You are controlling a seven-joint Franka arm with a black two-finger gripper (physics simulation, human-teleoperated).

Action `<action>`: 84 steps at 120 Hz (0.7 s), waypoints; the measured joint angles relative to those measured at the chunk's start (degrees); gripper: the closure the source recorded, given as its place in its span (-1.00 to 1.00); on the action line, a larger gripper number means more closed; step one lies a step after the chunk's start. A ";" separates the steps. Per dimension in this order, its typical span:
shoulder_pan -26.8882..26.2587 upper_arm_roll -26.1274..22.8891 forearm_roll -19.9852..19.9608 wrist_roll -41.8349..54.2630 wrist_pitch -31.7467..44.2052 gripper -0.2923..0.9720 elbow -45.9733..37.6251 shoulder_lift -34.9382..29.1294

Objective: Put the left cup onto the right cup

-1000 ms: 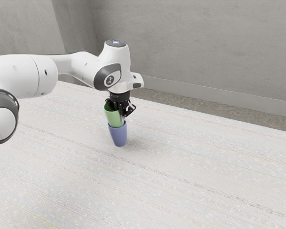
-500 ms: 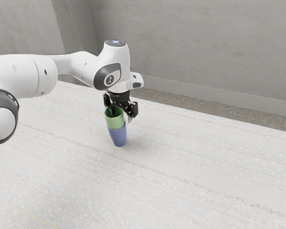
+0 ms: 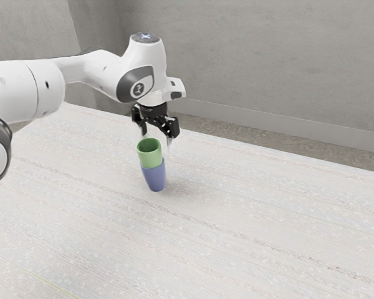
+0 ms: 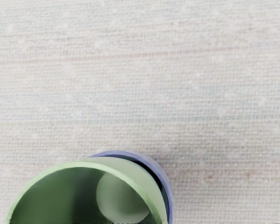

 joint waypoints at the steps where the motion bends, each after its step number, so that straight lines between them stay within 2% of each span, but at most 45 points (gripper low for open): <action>1: -0.03 0.00 0.04 0.00 -0.04 -0.53 0.00 -0.11; 24: -0.09 -0.01 0.03 0.01 -1.43 -0.53 -0.21 -3.73; 40: 0.05 -0.01 -2.53 0.04 -3.83 -0.54 -0.34 -7.69; 84: 0.26 0.23 -4.89 0.34 -15.87 -0.54 -0.62 -19.08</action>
